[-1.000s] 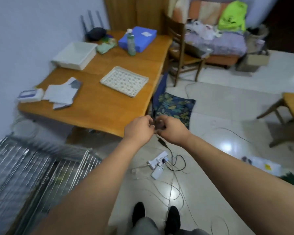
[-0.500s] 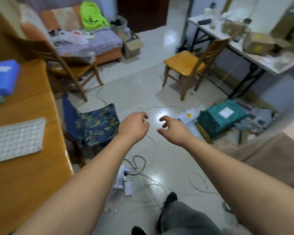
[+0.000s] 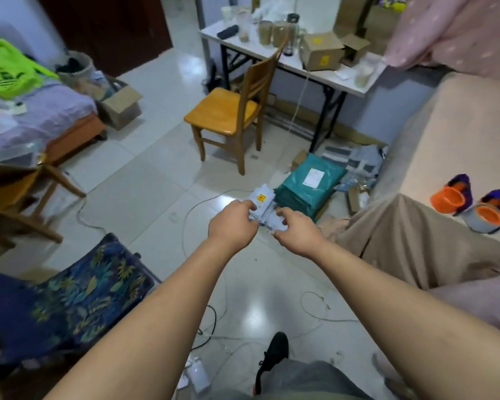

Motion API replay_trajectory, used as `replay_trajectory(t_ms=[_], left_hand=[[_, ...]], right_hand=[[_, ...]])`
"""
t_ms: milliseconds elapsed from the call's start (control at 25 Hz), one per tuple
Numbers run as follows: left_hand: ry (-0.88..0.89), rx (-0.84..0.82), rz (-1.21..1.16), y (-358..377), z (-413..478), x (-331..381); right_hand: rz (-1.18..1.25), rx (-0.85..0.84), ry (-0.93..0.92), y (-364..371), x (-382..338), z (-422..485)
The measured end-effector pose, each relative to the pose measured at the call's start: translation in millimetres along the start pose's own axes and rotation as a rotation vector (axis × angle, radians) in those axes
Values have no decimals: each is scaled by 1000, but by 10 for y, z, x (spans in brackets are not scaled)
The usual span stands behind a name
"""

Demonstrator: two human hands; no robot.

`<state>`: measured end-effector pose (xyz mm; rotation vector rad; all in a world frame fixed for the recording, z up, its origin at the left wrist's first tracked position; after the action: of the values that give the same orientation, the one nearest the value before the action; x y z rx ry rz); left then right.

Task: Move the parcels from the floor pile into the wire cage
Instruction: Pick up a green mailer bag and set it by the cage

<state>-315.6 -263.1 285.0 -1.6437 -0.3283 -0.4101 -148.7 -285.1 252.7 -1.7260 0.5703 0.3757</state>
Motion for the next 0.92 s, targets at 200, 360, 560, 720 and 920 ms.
replay_trajectory(t_ms=[200, 360, 560, 720, 920], left_hand=[[58, -16, -13, 193, 780, 421], [95, -61, -32, 396, 1352, 644], [179, -167, -46, 695, 2178, 858], [227, -241, -60, 912, 2888, 1016], [304, -358, 27, 1322, 3559, 1311]], right_hand=[[28, 47, 112, -322, 435, 635], [67, 69, 200, -460, 690, 1113], [157, 140, 312, -635, 932, 1721], [216, 215, 430, -842, 1132, 2155], [294, 229, 541, -891, 1554, 2646]])
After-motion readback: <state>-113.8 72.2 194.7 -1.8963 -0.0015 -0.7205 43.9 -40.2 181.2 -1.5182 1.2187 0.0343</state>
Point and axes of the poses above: each hand's wrist, its own z-axis towards the middle knuckle, its own y-axis out of the palm, x = y × z, the point moved 8 cm from there along z, towards the middle knuckle, and after that the axes turned 8 degrees about x, right-handed, at the moved point
